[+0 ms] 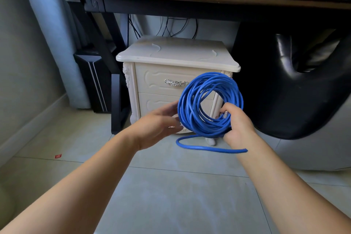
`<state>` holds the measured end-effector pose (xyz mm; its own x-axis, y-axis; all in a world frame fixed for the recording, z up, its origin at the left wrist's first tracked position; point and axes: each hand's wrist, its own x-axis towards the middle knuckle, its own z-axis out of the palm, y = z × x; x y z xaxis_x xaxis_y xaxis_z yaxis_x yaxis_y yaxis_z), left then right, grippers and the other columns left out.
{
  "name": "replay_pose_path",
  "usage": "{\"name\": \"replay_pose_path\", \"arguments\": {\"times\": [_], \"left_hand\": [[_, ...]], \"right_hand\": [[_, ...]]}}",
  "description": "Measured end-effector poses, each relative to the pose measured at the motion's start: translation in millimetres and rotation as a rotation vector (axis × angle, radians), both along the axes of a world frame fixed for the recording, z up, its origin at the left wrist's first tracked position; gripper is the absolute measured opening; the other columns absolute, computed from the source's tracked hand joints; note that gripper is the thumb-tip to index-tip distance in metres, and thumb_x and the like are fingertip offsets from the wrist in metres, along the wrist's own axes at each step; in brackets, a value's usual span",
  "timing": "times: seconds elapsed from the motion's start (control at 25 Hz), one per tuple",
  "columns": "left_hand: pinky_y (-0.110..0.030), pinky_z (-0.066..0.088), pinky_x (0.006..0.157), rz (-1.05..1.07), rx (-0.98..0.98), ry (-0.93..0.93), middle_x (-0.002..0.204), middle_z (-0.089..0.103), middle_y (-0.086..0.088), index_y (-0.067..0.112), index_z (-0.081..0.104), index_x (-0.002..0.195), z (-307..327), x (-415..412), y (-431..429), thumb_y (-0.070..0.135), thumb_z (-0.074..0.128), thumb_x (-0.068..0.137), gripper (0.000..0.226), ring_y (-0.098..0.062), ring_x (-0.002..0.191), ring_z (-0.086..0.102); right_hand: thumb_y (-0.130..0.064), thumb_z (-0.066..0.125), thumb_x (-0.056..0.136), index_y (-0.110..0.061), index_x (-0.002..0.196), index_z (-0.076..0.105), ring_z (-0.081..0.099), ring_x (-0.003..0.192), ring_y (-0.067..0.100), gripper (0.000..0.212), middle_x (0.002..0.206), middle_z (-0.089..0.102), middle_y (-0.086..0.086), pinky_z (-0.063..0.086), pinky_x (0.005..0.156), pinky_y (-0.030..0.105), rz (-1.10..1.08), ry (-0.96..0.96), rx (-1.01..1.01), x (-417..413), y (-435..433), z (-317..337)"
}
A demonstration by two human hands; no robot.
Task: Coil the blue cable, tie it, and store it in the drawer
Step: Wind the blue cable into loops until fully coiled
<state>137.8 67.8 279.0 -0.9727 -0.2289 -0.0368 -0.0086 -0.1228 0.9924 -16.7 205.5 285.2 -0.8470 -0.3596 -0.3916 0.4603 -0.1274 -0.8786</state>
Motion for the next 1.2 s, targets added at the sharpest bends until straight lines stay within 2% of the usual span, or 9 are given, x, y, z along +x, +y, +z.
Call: {"name": "replay_pose_path", "arguments": {"times": [0.08,0.16,0.28,0.36,0.48,0.64,0.84,1.0,1.2], "left_hand": [[-0.037,0.047,0.105,-0.05,-0.222,-0.027,0.148,0.046,0.009,0.037,0.02,0.153,-2,2,6,-0.017,0.06,0.082,0.098,-0.011,0.133,0.049],[-0.029,0.047,0.104,-0.062,-0.334,-0.065,0.15,0.038,0.018,0.045,-0.001,0.152,-5,0,13,-0.002,0.08,0.075,0.121,-0.004,0.135,0.043],[-0.031,0.04,0.109,0.086,-0.171,-0.052,0.152,0.036,0.012,0.041,-0.013,0.152,-5,-7,18,0.027,0.086,0.063,0.134,-0.007,0.134,0.046],[-0.038,0.041,0.11,0.165,-0.028,-0.027,0.149,0.043,0.007,0.04,-0.008,0.154,-4,-12,14,0.037,0.086,0.057,0.135,-0.011,0.127,0.054],[-0.041,0.052,0.099,0.232,-0.005,-0.014,0.136,0.058,-0.002,0.031,0.023,0.152,-2,-12,10,0.037,0.088,0.065,0.109,-0.014,0.111,0.066],[-0.033,0.06,0.081,0.295,-0.017,-0.07,0.118,0.068,-0.013,0.02,0.056,0.127,7,-10,11,0.024,0.082,0.075,0.058,-0.02,0.097,0.071],[-0.033,0.058,0.082,0.384,-0.103,-0.112,0.096,0.07,0.003,0.023,0.058,0.121,14,-6,0,0.029,0.09,0.065,0.065,-0.013,0.086,0.07],[-0.033,0.056,0.074,0.443,-0.364,-0.183,0.088,0.071,-0.006,0.017,0.063,0.106,18,-2,-4,0.01,0.08,0.074,0.036,-0.015,0.074,0.067],[-0.035,0.055,0.065,0.572,-0.345,-0.174,0.066,0.066,-0.006,0.013,0.059,0.085,16,-8,-7,0.003,0.067,0.074,0.016,-0.021,0.062,0.062]], "right_hand": [[-0.006,0.058,0.077,-0.012,0.083,0.053,0.057,0.053,0.026,0.01,0.066,0.053,0.008,0.056,0.065,0.042,-0.001,0.001,0.0,2,-2,0],[-0.005,0.057,0.077,-0.012,0.08,0.051,0.056,0.051,0.025,0.009,0.063,0.051,0.008,0.056,0.062,0.041,-0.001,0.001,-0.002,4,-4,-1],[-0.004,0.056,0.074,-0.011,0.078,0.05,0.054,0.044,0.022,0.01,0.061,0.05,0.009,0.052,0.048,0.031,-0.007,0.023,-0.003,6,-7,-4],[-0.006,0.058,0.074,-0.012,0.084,0.053,0.051,0.048,0.022,0.013,0.066,0.051,0.009,0.047,0.045,0.027,0.02,0.059,0.012,9,-9,-7],[-0.007,0.06,0.077,-0.017,0.092,0.055,0.052,0.053,0.023,0.019,0.067,0.052,0.006,0.043,0.04,0.025,0.072,0.115,0.049,18,-10,-9],[-0.007,0.059,0.077,-0.021,0.091,0.055,0.052,0.056,0.024,0.021,0.068,0.052,0.005,0.04,0.039,0.023,0.078,0.163,0.046,22,-8,-9],[-0.009,0.063,0.067,-0.022,0.09,0.059,0.054,0.065,0.024,0.026,0.067,0.055,0.003,0.049,0.059,0.035,0.117,0.317,0.043,29,-11,-14],[-0.003,0.061,0.073,-0.023,0.091,0.06,0.052,0.063,0.022,0.027,0.068,0.053,0.003,0.047,0.063,0.037,0.187,0.467,0.087,37,-9,-17],[-0.02,0.073,0.078,-0.021,0.103,0.061,0.065,0.075,0.022,0.029,0.08,0.064,0.003,0.056,0.069,0.042,0.321,0.48,0.167,29,-13,-6]]}}
